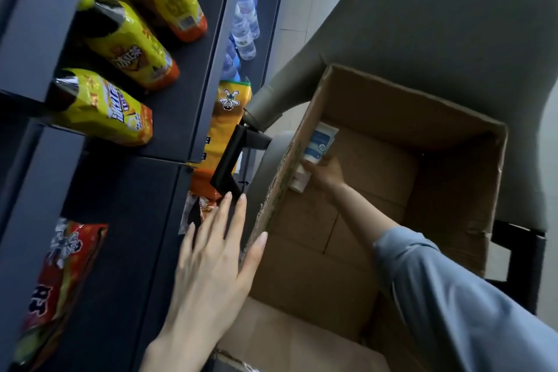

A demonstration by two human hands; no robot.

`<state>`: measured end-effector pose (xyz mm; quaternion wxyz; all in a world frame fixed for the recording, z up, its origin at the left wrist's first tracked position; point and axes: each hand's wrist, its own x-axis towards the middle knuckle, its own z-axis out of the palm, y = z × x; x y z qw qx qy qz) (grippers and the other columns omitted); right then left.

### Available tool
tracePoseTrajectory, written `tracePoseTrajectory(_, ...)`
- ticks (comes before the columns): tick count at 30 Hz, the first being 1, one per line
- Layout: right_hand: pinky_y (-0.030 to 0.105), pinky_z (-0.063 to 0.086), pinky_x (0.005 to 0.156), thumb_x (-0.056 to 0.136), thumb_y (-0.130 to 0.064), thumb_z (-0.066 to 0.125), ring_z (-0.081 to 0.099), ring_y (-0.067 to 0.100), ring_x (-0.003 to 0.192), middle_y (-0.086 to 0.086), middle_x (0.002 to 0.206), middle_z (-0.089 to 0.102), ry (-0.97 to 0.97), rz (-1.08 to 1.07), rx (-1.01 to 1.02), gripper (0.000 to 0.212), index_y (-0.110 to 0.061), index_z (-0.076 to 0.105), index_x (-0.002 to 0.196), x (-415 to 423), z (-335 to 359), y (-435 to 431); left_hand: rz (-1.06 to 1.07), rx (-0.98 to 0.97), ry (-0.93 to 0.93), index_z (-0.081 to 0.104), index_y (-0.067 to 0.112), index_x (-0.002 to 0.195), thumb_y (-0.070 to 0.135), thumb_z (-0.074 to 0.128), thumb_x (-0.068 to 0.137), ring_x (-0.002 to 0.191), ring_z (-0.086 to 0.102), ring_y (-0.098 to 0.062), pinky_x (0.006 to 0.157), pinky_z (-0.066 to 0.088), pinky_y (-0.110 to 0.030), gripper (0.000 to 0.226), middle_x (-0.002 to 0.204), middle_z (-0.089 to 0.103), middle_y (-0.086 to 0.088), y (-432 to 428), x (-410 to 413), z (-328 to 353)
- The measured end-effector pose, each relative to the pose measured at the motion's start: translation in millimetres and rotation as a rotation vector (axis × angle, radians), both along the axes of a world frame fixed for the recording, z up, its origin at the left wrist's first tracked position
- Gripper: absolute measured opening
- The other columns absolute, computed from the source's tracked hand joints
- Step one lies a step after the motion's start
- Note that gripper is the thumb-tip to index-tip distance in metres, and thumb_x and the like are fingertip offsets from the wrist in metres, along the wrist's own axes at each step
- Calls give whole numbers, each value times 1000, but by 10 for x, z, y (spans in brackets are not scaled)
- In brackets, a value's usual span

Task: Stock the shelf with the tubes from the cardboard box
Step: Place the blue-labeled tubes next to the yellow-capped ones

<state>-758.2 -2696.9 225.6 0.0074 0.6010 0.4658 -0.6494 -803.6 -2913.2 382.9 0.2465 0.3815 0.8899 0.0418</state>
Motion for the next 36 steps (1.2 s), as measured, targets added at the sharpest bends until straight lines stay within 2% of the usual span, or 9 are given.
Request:
tracePoseTrajectory(6,44,49,97,89,-14,63,60,33,113,22,125,59,51,-55,-166,41,5,53,124,57,33,60,40,89,-13,-16,42,141,68,-2,85,138,-4,4,113,-2,-24,63,156,-4,18,182,-58,-15)
tracePoseTrajectory(11,32,59,71,90,-16,62,66,27,95,19,111,65,223,-216,-505,38,1,52,123,401,211,30,84,192,-76,1,38,146,61,17,95,140,7,2,113,7,-27,58,157,10,14,327,-18,4)
tracePoseTrajectory(13,30,60,70,89,-15,62,67,24,90,17,104,68,282,-280,-583,36,-1,52,121,554,293,-2,85,242,-105,13,33,149,55,23,93,137,11,4,112,11,-25,61,155,14,16,386,10,21)
tracePoseTrajectory(16,29,60,70,85,-15,67,70,23,89,18,107,68,265,-222,-485,43,1,52,122,735,493,-95,130,328,-238,27,30,147,48,31,94,130,18,11,106,12,-8,56,144,25,24,486,60,39)
tracePoseTrajectory(18,24,57,66,81,-18,70,72,19,86,11,102,71,279,-121,-350,48,-1,52,122,857,719,-198,190,371,-337,37,28,143,46,35,94,128,29,9,99,19,-2,52,140,38,21,545,96,39)
tracePoseTrajectory(21,19,54,67,74,-26,76,71,15,90,2,100,74,404,40,-196,51,-8,55,117,1015,1088,-407,317,415,-497,46,29,138,50,43,89,123,45,4,96,34,-8,53,133,51,18,605,150,38)
tracePoseTrajectory(24,26,54,81,76,-17,76,68,22,101,8,108,71,533,110,-81,43,-8,56,113,1079,1332,-639,424,515,-712,62,29,118,48,55,87,106,62,0,86,51,-19,37,112,68,16,627,217,16)
tracePoseTrajectory(29,23,51,83,79,-6,73,67,18,101,3,108,70,585,123,31,35,-10,56,109,1012,1454,-814,577,653,-880,65,36,108,50,68,74,97,68,-10,74,54,-20,37,103,72,9,588,313,18)
tracePoseTrajectory(36,24,52,87,78,-13,74,66,17,102,1,110,69,595,174,43,37,-11,58,111,870,1450,-862,703,744,-895,72,27,98,34,76,73,89,71,-13,70,54,-20,26,97,74,2,504,204,54)
